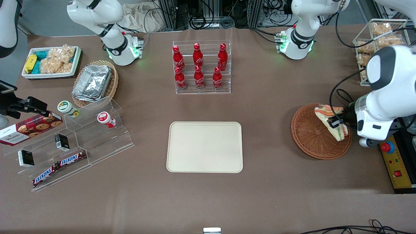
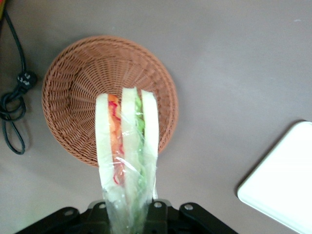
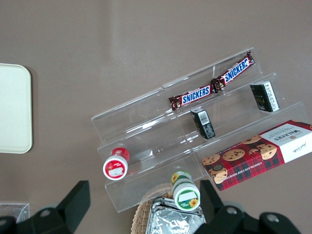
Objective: Place sandwich from basket to tray
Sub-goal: 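Lift the sandwich up out of the basket with the left gripper, then carry the sandwich over the white tray and lower it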
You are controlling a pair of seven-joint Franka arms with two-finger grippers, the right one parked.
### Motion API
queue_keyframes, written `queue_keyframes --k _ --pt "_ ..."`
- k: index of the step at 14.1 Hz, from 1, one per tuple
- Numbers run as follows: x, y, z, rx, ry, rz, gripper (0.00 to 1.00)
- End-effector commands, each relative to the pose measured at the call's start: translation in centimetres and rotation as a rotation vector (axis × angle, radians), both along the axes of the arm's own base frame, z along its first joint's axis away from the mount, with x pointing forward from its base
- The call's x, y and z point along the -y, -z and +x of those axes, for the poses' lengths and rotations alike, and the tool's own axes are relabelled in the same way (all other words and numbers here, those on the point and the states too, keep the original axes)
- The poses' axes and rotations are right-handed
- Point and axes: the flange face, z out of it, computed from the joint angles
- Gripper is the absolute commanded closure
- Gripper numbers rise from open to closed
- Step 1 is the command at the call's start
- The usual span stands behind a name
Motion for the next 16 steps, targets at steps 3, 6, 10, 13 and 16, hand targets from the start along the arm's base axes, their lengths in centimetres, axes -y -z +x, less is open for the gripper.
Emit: queue_keyframes --k 3,6,10,13,16 --pt "9.3 -0.4 1.0 0.040 0.238 -0.068 1.00" --pt "18.2 5.3 1.0 0.053 0.417 -0.055 1.00" --pt "25.7 13.9 1.3 0.095 0.512 -0.102 1.00" --pt "28.7 18.9 0.8 0.097 0.559 -0.119 1.00" --pt "31.4 22.0 0.4 0.142 0.576 -0.157 1.00"
